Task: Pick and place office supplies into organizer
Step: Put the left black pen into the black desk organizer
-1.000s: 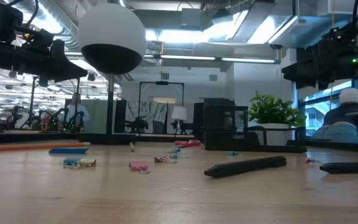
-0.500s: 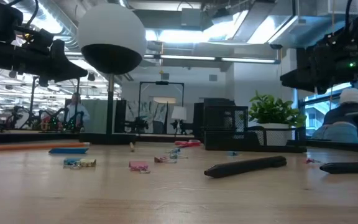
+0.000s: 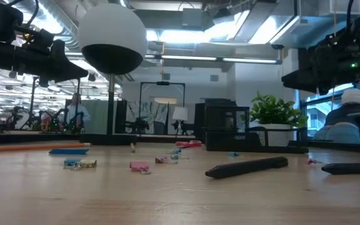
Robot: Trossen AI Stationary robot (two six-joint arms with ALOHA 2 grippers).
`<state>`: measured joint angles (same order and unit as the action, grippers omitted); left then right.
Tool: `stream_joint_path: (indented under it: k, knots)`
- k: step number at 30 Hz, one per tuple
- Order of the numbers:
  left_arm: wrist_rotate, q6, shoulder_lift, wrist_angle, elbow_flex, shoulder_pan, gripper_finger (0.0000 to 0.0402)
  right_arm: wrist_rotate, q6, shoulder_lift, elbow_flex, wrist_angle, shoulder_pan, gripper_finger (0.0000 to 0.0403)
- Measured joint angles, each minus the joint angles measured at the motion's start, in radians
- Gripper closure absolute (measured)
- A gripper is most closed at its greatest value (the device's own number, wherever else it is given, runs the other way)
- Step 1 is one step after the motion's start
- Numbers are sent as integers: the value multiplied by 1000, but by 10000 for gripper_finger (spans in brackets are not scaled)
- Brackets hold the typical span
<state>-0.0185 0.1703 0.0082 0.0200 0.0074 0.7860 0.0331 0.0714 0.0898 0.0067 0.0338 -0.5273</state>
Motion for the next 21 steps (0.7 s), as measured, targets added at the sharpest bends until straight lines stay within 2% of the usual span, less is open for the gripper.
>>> stream_joint_path:
  k: [4, 7, 9, 12, 21]
  knots:
    - [0, 0, 0, 0, 0, 0, 368, 9, 20, 0, 0, 23, 0, 198]
    - [0, 0, 0, 0, 0, 0, 368, -43, 238, -1, 0, 76, 5, 198]
    - [0, 0, 0, 0, 0, 0, 368, -29, 298, 1, 0, 126, 5, 198]
    - [0, 0, 0, 0, 0, 0, 368, 4, 289, -1, 0, 140, 5, 198]
    - [27, 0, 0, 7, 0, 1, 368, 7, 290, -1, 0, 207, 5, 185]
